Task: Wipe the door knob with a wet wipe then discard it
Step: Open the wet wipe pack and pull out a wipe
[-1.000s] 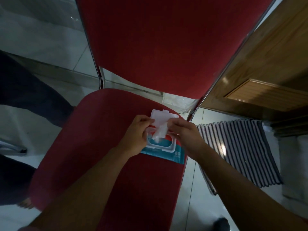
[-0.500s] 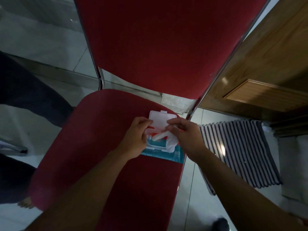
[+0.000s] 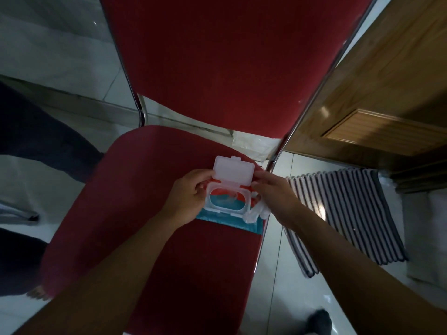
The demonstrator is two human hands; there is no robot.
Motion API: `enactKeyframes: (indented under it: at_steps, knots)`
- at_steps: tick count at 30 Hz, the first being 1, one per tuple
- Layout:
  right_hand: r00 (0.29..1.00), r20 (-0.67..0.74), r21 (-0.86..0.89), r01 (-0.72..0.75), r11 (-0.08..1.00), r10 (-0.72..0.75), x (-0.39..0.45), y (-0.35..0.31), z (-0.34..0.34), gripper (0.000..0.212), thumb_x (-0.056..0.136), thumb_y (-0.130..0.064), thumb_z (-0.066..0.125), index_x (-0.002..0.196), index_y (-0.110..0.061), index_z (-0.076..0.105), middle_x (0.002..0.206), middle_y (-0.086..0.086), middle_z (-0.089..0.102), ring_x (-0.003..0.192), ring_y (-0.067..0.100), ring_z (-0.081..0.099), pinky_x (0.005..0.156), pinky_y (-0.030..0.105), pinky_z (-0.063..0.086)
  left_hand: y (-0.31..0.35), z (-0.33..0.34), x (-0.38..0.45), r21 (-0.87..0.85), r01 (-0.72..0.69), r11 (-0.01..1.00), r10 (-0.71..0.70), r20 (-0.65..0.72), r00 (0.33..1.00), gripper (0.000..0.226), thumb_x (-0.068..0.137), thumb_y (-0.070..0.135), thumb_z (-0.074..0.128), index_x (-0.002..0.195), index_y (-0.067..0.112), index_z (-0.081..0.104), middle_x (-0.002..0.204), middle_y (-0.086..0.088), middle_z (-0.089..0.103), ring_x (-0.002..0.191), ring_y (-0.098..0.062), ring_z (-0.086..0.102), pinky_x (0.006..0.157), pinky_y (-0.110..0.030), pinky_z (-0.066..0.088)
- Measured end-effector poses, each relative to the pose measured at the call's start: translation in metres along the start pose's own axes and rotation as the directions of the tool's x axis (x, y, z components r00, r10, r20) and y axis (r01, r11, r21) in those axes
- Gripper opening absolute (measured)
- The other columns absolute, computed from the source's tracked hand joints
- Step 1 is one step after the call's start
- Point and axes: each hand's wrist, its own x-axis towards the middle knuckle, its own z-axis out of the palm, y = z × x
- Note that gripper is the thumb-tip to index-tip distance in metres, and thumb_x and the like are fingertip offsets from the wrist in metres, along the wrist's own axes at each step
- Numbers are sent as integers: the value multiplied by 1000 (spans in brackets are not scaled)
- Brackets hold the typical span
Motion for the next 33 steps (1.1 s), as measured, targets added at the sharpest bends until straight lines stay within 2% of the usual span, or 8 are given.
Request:
enactKeyframes:
  at_steps: [3,8,13,17,20,26,30,33]
  knots:
    - [999,-32,-8,6,1000,-7,-1,3,-5,29,90,-1,41,105,-16,62,106,7,66,91,21,65,76,34,57,7,9,-5,104,-26,994,24,16,1000,56,82,7,63,133,15,44,132,-4,48,117,-16,53,95,-19,40]
    - [991,-33,-138,124,983,-130,-4,7,-13,34,90,-1,43,80,-23,67,88,-3,67,78,8,64,59,16,53,14,19,-10,182,2,983,9,-61,998,91,75,14,72,145,20,13,141,-4,33,112,-9,48,78,-12,41]
    - [934,191,-508,358,783,-303,-15,16,-15,30,90,-1,45,93,-15,71,99,-10,61,83,1,59,64,0,46,4,13,-16,224,-181,958,177,37,983,50,74,3,66,121,11,50,128,-6,43,108,-6,46,93,-23,46]
    - [914,267,-631,405,662,-304,-18,27,-13,32,90,-1,45,112,-14,63,117,-4,56,102,6,52,64,-8,37,-12,10,-24,245,-234,941,186,203,961,49,74,19,58,122,16,51,131,2,37,116,-5,42,93,-15,38]
    - [926,249,-620,377,687,-283,-21,33,-11,33,92,0,41,117,-11,60,128,6,55,109,9,51,65,-6,37,-10,13,-24,234,-246,940,226,111,968,37,81,34,51,112,16,58,122,1,45,107,0,44,87,-9,38]
    - [935,250,-592,353,725,-251,-22,39,-10,34,92,1,41,119,-12,58,132,8,50,118,18,51,67,-3,41,-1,24,-24,312,-174,934,170,40,985,30,80,17,65,108,11,55,124,-4,44,109,-13,51,84,-20,46]
    - [970,152,-465,238,853,-188,-25,35,-9,34,92,2,37,115,-10,60,127,10,52,116,23,53,84,24,54,13,24,-21,368,-106,924,88,66,994,24,81,15,62,104,11,54,122,-6,44,109,-19,53,85,-34,53]
    - [991,30,-248,137,959,-133,-39,21,-18,30,91,1,39,105,-8,64,101,4,61,91,12,60,64,15,54,31,26,-20,331,-66,941,35,98,995,23,81,9,60,104,9,58,122,-8,46,108,-22,53,91,-33,48]
